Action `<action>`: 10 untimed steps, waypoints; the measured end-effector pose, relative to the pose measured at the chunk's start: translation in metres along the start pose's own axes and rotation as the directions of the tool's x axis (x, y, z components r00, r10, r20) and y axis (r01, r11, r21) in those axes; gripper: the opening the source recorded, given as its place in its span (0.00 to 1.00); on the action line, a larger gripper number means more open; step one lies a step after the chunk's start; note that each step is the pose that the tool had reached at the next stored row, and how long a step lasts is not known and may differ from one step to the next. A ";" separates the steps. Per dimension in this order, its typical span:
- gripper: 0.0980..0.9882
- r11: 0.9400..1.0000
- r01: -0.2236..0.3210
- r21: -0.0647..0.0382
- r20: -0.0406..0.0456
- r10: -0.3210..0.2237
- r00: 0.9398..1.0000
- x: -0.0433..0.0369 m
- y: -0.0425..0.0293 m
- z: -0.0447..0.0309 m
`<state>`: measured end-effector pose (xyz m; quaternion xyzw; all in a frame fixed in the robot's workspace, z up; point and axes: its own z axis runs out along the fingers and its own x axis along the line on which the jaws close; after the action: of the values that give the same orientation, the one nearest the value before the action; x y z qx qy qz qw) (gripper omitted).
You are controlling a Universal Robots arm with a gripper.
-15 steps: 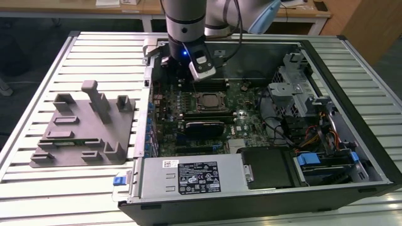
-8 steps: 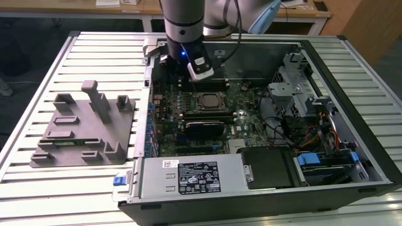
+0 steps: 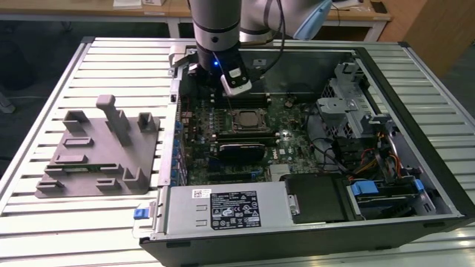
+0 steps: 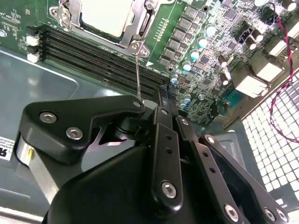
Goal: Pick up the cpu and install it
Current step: 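Install the first cpu locking lever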
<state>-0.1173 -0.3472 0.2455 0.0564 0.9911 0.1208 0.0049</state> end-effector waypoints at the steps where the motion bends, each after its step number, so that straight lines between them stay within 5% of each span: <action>1: 0.01 1.000 0.000 0.000 0.000 0.000 1.000 0.0000 0.0000 0.0000; 10: 0.01 1.000 0.000 0.000 0.000 0.000 1.000 -0.0089 0.0009 0.0002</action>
<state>-0.1084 -0.3473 0.2455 0.0564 0.9911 0.1208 0.0048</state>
